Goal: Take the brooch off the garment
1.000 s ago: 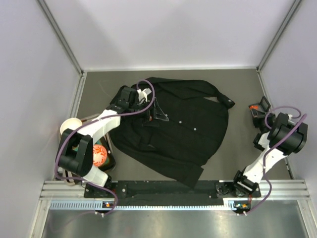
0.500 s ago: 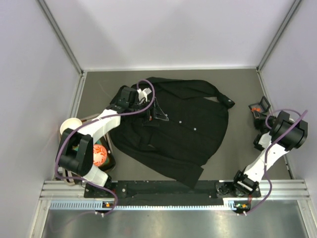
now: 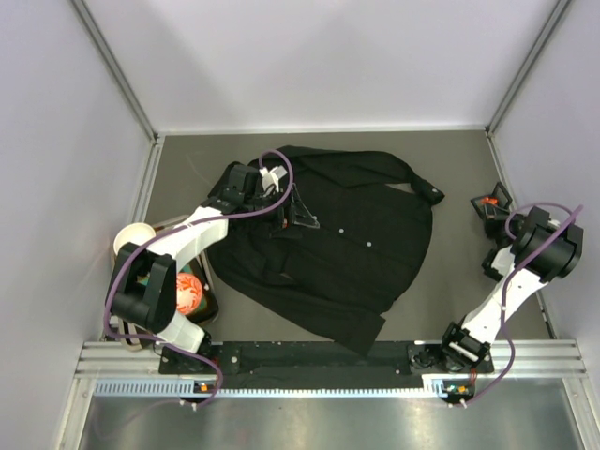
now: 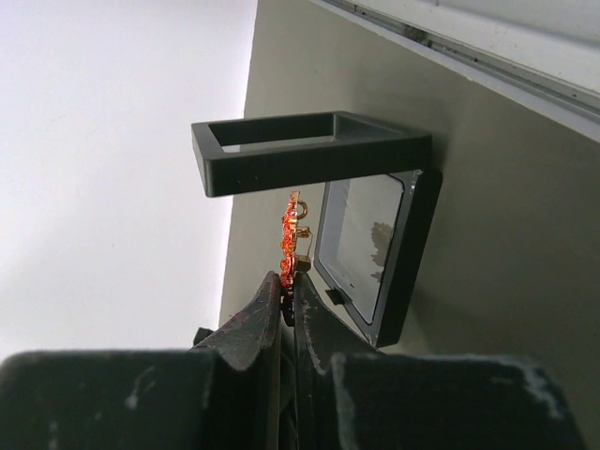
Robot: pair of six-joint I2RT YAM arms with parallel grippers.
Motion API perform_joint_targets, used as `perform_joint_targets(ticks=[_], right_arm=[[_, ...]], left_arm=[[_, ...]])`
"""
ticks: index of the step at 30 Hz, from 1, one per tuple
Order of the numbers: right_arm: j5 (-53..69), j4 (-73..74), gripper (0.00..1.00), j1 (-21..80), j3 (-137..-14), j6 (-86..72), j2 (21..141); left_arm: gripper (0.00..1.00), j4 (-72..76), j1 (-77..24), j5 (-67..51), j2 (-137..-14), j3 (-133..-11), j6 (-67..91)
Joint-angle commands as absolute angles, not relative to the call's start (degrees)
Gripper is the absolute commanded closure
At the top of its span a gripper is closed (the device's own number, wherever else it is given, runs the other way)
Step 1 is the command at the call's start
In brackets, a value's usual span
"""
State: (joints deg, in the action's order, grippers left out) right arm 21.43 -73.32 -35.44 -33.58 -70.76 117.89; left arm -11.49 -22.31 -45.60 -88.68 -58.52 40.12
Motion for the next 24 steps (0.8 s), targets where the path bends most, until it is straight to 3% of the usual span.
perform_joint_targets(ticks=[1, 24], right_arm=[[20.66, -82.44, 0.99, -36.04, -35.59, -71.28, 118.74], [19.95, -76.47, 0.93, -35.51, -36.91, -69.0, 118.56]], left_arm=[[0.09, -8.44, -22.59, -46.85, -89.12, -59.24, 38.67], [0.1, -7.91, -22.67, -47.64, -89.47, -59.41, 39.11]])
